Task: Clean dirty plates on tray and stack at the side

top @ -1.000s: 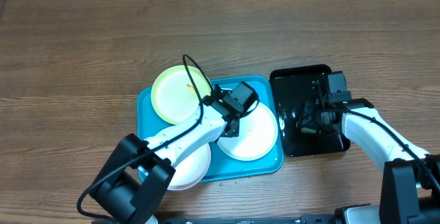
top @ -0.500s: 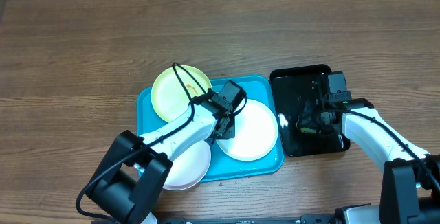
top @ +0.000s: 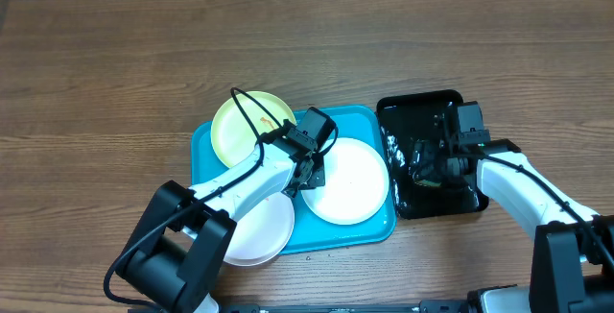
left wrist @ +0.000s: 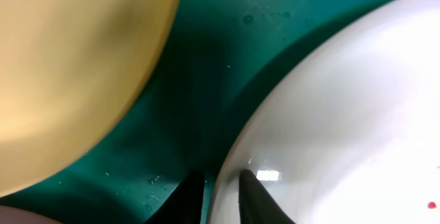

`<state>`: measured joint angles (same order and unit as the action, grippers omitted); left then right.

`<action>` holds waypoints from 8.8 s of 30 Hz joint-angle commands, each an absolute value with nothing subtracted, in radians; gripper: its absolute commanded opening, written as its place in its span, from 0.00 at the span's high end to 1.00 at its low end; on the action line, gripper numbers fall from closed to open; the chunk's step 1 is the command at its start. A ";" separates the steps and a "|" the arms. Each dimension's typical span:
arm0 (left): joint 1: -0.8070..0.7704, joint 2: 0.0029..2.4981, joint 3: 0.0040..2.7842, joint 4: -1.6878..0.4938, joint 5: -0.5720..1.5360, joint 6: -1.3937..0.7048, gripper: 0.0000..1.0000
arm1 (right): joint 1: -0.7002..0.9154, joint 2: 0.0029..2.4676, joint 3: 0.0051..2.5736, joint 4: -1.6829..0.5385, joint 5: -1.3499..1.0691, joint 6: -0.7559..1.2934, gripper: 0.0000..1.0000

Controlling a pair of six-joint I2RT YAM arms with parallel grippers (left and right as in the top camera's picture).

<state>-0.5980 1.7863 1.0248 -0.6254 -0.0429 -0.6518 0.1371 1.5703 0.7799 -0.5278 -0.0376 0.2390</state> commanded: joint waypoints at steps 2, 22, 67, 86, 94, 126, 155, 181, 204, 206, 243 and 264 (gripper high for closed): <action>-0.582 1.807 0.995 -0.626 -0.036 -0.637 0.80 | 0.135 1.571 0.840 -0.517 -0.014 0.238 0.12; -0.583 1.807 0.988 -0.602 -0.053 -0.631 0.85 | 0.135 1.605 1.005 -0.724 -0.002 0.242 0.32; -0.583 1.807 0.988 -0.617 -0.063 -0.628 0.96 | 0.138 1.602 1.108 -0.979 -0.038 0.306 0.96; -0.582 1.806 0.989 -0.658 -0.096 -0.678 0.96 | 0.139 1.610 1.119 -1.057 -0.037 0.311 0.96; -0.582 1.806 0.989 -0.672 -0.115 -0.700 0.96 | 0.141 1.610 1.119 -1.025 -0.099 0.307 0.96; -0.582 1.806 0.989 -0.670 -0.112 -0.695 0.96 | 0.561 1.641 1.093 -0.747 -0.321 0.352 0.96; -0.582 1.806 0.989 -0.676 -0.115 -0.695 0.96 | 0.601 1.825 0.968 -0.450 -0.268 0.441 0.96; -0.582 1.806 0.989 -0.677 -0.115 -0.686 0.96 | 0.480 1.773 1.254 -0.784 -0.293 0.380 0.96; -0.584 1.588 1.037 -0.805 -0.223 -0.663 0.96 | 0.168 1.698 1.192 -1.026 0.051 0.340 0.96; -0.584 1.541 1.037 -0.807 -0.245 -0.640 0.96 | 0.157 1.698 1.154 -0.989 0.051 0.338 0.96; -1.219 1.245 1.039 -0.765 -1.358 -0.363 0.96 | 0.155 1.698 1.064 -0.875 0.025 0.284 0.00; 0.026 1.244 1.047 -0.743 0.069 -0.441 0.96 | 0.155 1.698 1.064 -0.875 0.025 0.284 0.00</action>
<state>-0.1699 1.2594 1.0348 -0.7158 -0.1284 -0.4198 0.1528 1.7191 1.0710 -0.8791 0.0257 0.2844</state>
